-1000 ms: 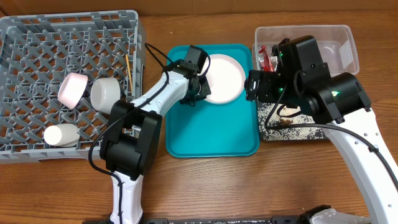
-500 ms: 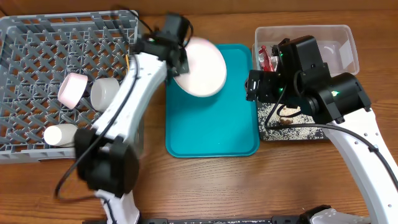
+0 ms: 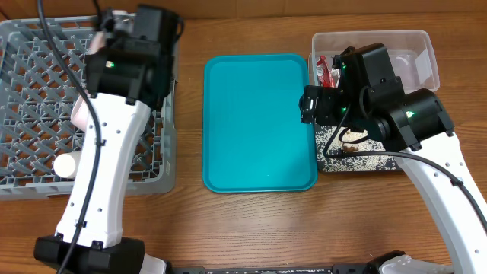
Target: Sort waste into correct bins and load items into the dishwasher
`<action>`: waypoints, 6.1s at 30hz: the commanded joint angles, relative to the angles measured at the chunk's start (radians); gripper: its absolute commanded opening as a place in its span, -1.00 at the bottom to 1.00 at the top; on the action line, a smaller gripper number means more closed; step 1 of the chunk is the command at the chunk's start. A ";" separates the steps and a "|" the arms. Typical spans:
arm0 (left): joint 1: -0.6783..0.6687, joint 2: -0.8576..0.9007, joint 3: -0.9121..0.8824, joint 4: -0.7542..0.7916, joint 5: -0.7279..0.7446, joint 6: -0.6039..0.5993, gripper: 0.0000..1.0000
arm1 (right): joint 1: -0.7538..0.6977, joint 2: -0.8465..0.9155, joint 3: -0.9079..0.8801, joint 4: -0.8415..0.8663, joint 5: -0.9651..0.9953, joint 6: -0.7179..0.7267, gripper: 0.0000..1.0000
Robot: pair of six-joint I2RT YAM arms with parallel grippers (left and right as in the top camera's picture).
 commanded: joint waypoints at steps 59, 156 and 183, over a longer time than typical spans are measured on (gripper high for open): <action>0.438 0.160 -0.475 1.184 0.027 0.947 0.12 | -0.004 -0.002 0.013 0.040 -0.006 0.002 1.00; 0.037 -0.633 -0.451 0.152 1.057 0.138 1.00 | -0.004 -0.002 0.013 0.096 0.119 0.002 1.00; 0.037 -0.722 -0.451 0.136 1.047 0.138 1.00 | -0.011 -0.190 -0.033 0.197 0.296 -0.060 1.00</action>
